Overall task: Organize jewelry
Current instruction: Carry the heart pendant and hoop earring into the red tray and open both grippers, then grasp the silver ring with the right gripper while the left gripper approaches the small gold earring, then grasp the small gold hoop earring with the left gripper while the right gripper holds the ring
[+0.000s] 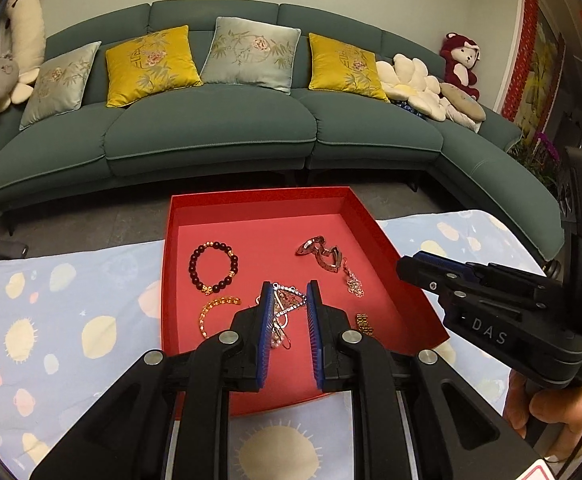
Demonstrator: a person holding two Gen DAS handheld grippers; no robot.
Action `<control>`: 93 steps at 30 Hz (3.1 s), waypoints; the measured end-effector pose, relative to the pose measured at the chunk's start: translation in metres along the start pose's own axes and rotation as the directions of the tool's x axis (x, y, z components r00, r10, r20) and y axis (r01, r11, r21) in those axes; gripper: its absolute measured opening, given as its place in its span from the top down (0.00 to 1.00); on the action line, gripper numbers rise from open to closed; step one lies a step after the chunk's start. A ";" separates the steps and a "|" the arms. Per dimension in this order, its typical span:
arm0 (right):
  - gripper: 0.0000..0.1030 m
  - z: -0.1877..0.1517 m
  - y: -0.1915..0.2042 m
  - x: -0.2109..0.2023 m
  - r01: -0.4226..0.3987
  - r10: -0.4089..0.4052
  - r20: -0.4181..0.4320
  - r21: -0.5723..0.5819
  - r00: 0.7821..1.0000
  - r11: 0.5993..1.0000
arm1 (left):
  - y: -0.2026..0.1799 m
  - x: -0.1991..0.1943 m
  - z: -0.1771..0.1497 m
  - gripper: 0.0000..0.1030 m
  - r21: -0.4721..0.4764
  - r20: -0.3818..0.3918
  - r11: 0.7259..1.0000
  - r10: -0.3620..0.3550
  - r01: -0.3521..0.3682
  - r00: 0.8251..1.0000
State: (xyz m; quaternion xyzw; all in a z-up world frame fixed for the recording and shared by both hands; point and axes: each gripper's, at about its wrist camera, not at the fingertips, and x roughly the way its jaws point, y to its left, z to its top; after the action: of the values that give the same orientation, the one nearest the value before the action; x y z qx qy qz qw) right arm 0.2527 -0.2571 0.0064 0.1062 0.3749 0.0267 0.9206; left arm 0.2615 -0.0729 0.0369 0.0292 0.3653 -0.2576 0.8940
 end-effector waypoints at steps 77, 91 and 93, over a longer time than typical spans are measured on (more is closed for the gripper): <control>0.59 -0.173 -0.007 -0.061 0.127 -0.146 -0.162 -0.121 0.976 0.985 | 0.016 -0.084 -0.165 0.53 -0.091 -0.129 0.988 0.115 -0.127 0.985; 0.81 -0.171 -0.004 -0.064 0.115 -0.133 -0.161 -0.117 0.978 0.986 | 0.020 -0.063 -0.174 0.53 -0.071 -0.167 0.991 0.104 -0.117 0.981; 0.81 -0.169 -0.002 -0.067 0.109 -0.126 -0.154 -0.115 0.980 0.987 | 0.020 -0.057 -0.175 0.57 -0.067 -0.180 0.991 0.105 -0.118 0.978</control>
State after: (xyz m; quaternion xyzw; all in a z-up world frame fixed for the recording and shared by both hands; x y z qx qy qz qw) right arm 0.0867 -0.2383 -0.0660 0.0323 0.4517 0.0005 0.8916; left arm 0.1253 0.0115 -0.0554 0.0378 0.4502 -0.1892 0.8718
